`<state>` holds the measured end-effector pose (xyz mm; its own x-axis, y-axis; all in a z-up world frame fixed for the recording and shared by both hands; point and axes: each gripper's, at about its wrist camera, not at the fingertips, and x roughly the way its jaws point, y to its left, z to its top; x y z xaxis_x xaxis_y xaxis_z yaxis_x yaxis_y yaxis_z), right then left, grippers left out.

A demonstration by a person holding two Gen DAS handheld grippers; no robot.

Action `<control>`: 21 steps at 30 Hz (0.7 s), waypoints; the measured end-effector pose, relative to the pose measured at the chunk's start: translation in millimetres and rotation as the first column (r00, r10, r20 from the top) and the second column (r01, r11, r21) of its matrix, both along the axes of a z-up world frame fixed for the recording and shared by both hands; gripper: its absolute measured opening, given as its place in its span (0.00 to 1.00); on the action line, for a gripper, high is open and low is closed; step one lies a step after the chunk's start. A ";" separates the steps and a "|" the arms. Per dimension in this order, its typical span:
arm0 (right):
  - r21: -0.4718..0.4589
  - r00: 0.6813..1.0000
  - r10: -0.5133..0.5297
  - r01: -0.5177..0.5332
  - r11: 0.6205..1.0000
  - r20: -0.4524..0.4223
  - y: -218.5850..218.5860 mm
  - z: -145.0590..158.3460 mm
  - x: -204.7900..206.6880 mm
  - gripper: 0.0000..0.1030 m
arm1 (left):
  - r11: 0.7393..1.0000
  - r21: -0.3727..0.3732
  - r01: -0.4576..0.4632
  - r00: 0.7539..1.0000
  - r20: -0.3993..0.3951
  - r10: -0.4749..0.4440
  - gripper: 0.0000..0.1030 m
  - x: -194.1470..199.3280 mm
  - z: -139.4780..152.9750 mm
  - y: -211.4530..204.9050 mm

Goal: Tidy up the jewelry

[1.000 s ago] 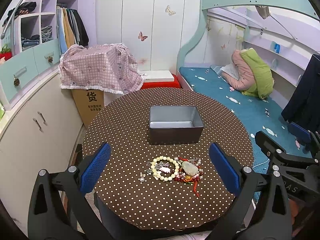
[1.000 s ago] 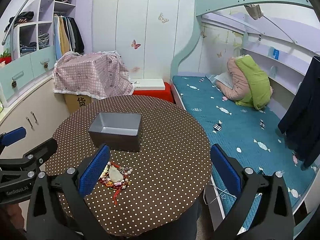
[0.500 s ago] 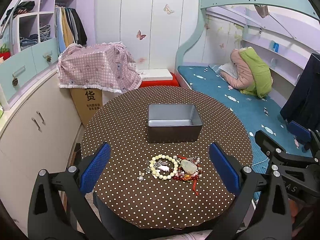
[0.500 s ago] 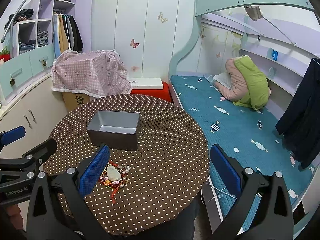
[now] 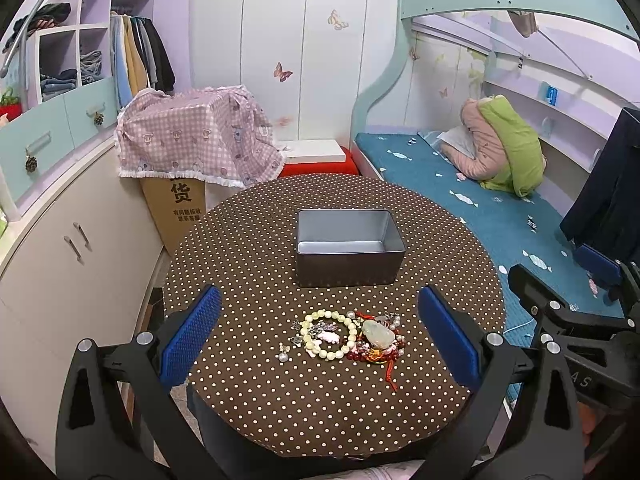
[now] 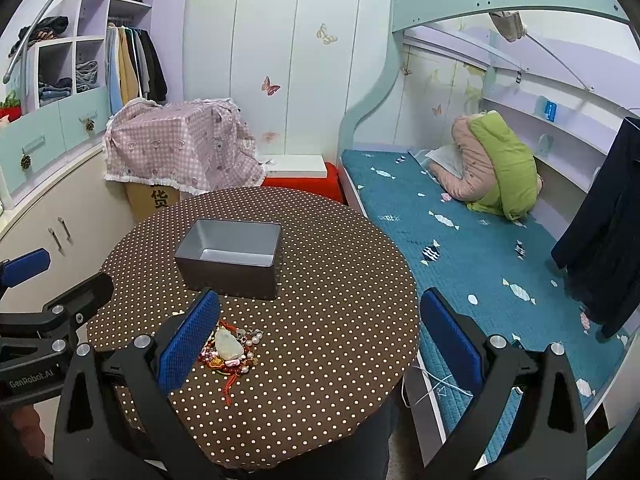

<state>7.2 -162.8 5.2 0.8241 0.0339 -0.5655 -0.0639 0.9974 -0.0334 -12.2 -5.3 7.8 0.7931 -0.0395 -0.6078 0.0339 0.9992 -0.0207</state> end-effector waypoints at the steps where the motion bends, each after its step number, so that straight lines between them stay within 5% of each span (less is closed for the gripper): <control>1: 0.001 1.000 0.000 0.000 1.000 0.000 -0.1 0.0 -0.1 0.94 | 1.000 0.000 0.000 1.000 0.000 0.000 0.95 0.0 0.1 0.0; 21: 0.009 1.000 0.007 -0.007 1.000 -0.010 0.4 -3.9 -0.8 0.94 | 1.000 -0.004 0.002 1.000 -0.006 -0.002 0.95 -0.6 -2.6 1.3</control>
<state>6.4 -162.4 1.3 0.8180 0.0446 -0.5735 -0.0710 0.9972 -0.0238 -12.7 -3.9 5.2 0.7893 -0.0433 -0.6125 0.0356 0.9991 -0.0247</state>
